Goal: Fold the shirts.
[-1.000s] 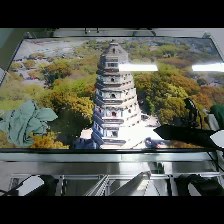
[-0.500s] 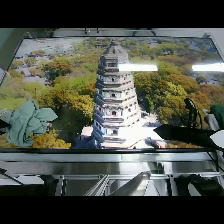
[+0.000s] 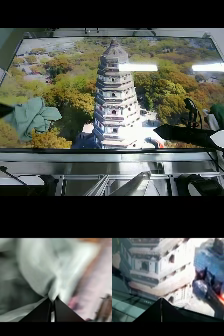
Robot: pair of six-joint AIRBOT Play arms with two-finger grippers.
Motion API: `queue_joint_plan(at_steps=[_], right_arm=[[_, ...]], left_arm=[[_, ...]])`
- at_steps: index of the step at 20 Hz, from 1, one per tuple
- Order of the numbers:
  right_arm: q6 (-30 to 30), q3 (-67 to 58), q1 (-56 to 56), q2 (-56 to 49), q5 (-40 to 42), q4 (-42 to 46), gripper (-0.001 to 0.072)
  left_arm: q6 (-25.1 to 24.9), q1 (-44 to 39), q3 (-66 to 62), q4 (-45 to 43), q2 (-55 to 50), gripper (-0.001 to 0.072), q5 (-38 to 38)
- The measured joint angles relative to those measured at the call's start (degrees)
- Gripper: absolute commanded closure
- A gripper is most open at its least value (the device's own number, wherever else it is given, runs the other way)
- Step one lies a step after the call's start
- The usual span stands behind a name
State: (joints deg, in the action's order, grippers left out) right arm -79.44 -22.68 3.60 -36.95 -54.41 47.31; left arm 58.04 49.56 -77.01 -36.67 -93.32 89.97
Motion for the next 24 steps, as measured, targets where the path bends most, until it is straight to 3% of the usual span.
queue_joint_plan(at_steps=[3, 7, 11, 16, 17, 18, 19, 21, 22, 23, 24], right_arm=[[0.0, 0.0, 0.0, 0.0, 0.0, 0.0, 0.0694], [0.0, 0.0, 0.0, 0.0, 0.0, 0.0, 0.0694], [0.0, 0.0, 0.0, 0.0, 0.0, 0.0, 0.0694], [0.0, 0.0, 0.0, 0.0, -1.0, 0.0, 0.0694], [0.0, 0.0, -0.1, 0.0, -1.4, 0.0, 0.0695], [0.0, 0.0, -0.4, 0.1, -2.1, 0.0, 0.0695], [0.0, -0.2, -0.9, 0.3, -2.9, 0.0, 0.0694], [0.0, -1.4, -3.2, 0.9, -6.0, 0.1, 0.0685], [0.0, -2.4, -4.8, 1.3, -8.0, 0.2, 0.0625], [0.0, -3.7, -6.7, 1.7, -10.2, 0.4, 0.0393], [0.1, -5.2, -9.0, 2.1, -12.6, 1.0, 0.0213]], left_arm=[[-1.8, -11.4, -2.4, 21.9, 7.1, 0.0684, 3.0], [-1.0, -31.7, -12.7, 37.7, 12.7, 0.0682, 1.0], [2.4, -48.8, -25.9, 43.2, 10.4, 0.0686, -3.9], [7.5, -59.2, -34.7, 42.5, 1.6, 0.0685, -3.1], [8.2, -60.1, -35.4, 41.3, -0.3, 0.0534, -2.4], [8.9, -60.5, -35.8, 40.2, -2.0, 0.0313, -1.7], [9.6, -60.7, -36.2, 38.8, -3.7, -0.0013, -0.8], [11.6, -60.4, -36.6, 36.3, -6.8, -0.0013, 0.9], [12.8, -59.8, -36.7, 35.5, -8.2, -0.0013, 2.1], [14.0, -58.9, -36.8, 35.1, -9.4, 0.0019, 3.5], [15.1, -57.9, -36.9, 34.6, -10.5, 0.0138, 5.5]])
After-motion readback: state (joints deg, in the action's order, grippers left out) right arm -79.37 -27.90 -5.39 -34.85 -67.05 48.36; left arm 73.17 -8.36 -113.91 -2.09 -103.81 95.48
